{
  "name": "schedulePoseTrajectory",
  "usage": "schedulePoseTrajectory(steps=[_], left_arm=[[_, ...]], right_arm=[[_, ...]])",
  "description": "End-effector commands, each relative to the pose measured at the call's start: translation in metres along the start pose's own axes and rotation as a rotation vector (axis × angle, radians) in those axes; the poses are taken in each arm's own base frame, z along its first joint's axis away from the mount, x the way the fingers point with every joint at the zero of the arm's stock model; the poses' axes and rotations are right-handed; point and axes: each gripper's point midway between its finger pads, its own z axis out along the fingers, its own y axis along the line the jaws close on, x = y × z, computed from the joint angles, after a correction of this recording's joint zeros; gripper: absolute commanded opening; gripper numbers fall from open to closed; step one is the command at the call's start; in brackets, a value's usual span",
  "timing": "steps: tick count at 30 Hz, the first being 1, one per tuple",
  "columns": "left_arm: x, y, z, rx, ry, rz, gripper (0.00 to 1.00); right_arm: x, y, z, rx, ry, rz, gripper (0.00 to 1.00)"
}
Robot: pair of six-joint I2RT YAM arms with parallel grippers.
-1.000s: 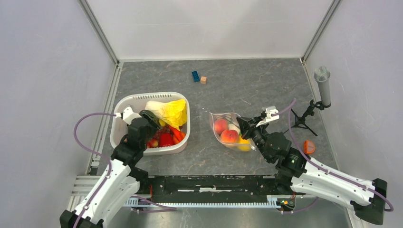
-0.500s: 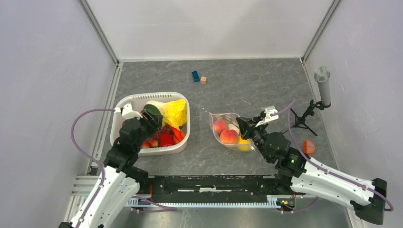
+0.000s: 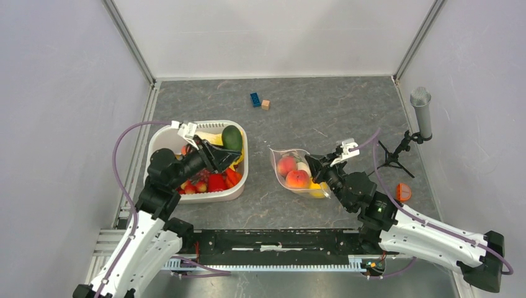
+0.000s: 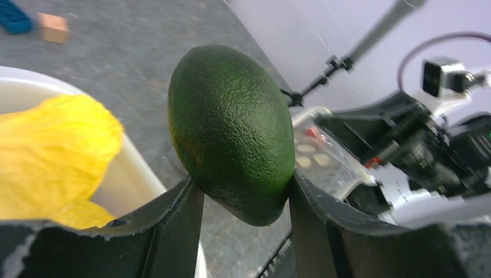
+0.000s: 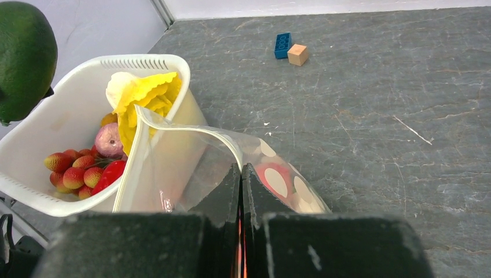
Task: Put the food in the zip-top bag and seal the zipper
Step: Place the fake fruit in the zipper food storage bag.
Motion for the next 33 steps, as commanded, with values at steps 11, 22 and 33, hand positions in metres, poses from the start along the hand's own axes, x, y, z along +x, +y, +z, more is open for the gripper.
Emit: schedulePoseTrajectory(steps=[11,22,33], left_arm=[[0.043,-0.107,0.020,0.443,0.270,0.116,0.24],[0.089,-0.122,0.050,0.429,0.464,0.146,0.26],[0.113,-0.105,0.067,0.301,0.600,0.140,0.33]], right_arm=[[-0.024,0.025,0.005,-0.082,-0.041,0.041,0.01],[-0.028,0.028,0.002,-0.103,-0.049,0.046,0.01],[-0.034,0.038,0.001,-0.157,-0.053,0.018,0.00]])
